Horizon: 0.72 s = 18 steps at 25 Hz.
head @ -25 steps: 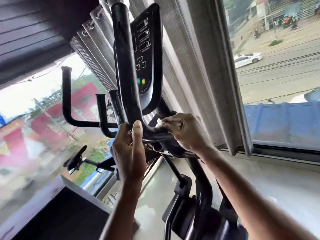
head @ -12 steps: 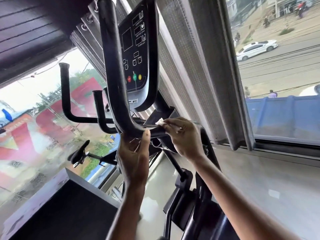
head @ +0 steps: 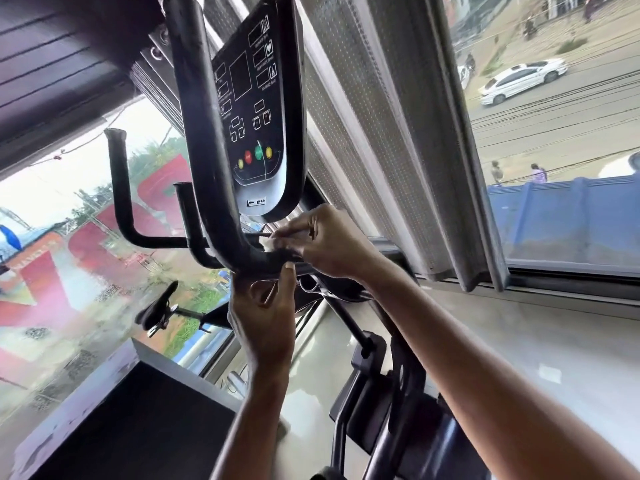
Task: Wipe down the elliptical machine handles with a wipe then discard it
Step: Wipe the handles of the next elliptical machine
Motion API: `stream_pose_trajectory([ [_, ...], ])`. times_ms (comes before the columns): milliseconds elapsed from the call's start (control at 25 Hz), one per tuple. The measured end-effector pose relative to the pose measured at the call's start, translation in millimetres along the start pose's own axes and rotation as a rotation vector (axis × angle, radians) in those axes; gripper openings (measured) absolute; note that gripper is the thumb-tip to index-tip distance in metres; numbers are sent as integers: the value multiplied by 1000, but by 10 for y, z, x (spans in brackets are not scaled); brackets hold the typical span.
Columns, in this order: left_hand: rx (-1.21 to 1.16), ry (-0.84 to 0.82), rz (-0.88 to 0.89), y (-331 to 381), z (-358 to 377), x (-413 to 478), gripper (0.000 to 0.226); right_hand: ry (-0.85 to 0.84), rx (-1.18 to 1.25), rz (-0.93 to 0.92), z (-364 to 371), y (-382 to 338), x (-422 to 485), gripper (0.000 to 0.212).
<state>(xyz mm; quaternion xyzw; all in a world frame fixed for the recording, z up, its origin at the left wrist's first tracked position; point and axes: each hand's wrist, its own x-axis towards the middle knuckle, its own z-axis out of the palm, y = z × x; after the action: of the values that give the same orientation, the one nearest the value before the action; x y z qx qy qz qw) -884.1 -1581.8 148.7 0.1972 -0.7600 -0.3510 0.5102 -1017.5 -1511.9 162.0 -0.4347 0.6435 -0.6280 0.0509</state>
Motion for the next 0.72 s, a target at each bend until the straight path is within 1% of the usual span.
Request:
stream_pose_trajectory([
  [40,-7,13,-3,-12,18,-8,21,75,-39,25,14,116,-30,18],
  [120,-13,6,-37,-56,63,-35,19,284,-70,42,67,388,-170,18],
  [160,-24,-14,-68,-73,100,-49,21,373,-72,26,102,522,-245,17],
  [200,-46,-31,-104,-92,141,-60,24,428,-70,25,128,647,-283,16],
  [320,-104,-80,-182,-123,225,-64,36,476,-71,148,126,931,-273,15],
  [440,-114,-89,-196,-139,258,-59,38,475,-169,253,61,1143,-178,14],
  [520,-126,-91,-205,-138,269,-50,36,438,-171,282,25,1173,-129,15],
  [640,-94,-93,-204,-176,277,-43,30,469,-41,321,42,1125,-94,15],
  [720,-91,-95,-199,-180,272,-32,26,500,46,280,129,1070,-137,14],
])
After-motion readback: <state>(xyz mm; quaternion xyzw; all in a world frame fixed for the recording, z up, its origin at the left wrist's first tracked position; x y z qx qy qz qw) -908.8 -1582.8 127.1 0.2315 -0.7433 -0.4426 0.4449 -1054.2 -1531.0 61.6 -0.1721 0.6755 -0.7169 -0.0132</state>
